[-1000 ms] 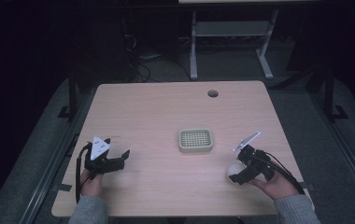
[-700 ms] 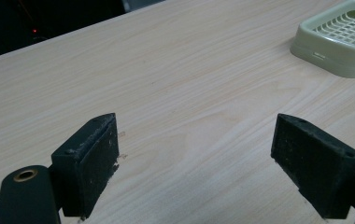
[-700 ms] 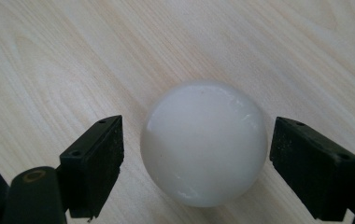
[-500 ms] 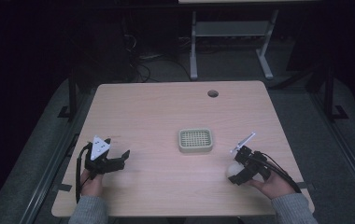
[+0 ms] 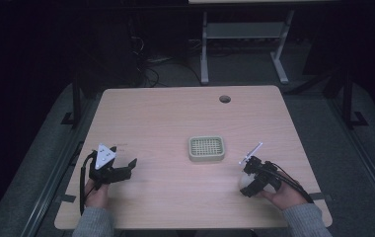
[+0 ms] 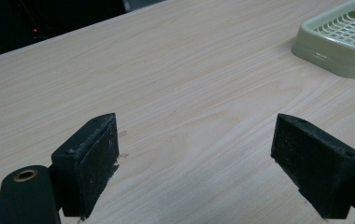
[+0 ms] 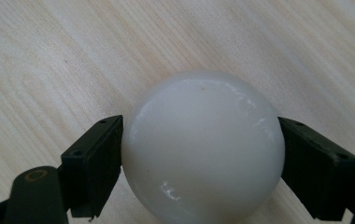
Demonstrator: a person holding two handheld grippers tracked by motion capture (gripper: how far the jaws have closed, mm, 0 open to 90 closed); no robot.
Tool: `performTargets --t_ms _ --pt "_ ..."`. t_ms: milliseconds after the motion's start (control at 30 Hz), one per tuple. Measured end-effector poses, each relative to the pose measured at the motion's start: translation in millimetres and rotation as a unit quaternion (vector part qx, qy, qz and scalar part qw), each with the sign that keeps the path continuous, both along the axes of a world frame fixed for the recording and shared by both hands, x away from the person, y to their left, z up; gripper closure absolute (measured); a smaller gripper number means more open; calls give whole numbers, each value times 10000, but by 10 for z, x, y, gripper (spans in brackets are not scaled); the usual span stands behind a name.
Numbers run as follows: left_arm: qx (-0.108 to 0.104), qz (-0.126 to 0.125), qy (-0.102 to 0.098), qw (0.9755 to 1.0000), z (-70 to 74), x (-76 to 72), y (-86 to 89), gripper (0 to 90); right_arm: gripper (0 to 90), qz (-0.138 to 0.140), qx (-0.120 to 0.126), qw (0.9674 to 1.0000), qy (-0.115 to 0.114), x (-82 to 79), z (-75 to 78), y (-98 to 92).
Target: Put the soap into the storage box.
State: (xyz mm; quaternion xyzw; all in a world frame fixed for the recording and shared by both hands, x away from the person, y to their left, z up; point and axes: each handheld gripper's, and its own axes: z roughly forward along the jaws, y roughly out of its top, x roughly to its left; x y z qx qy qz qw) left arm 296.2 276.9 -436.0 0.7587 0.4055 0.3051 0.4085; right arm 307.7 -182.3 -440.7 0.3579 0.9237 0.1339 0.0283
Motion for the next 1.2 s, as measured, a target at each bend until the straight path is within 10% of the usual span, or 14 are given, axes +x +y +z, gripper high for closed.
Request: performTargets --t_ms 1200 --pt "-14 0 10 10000 -2 -7 2 148 234 157 13 9999 10 21 104 51"
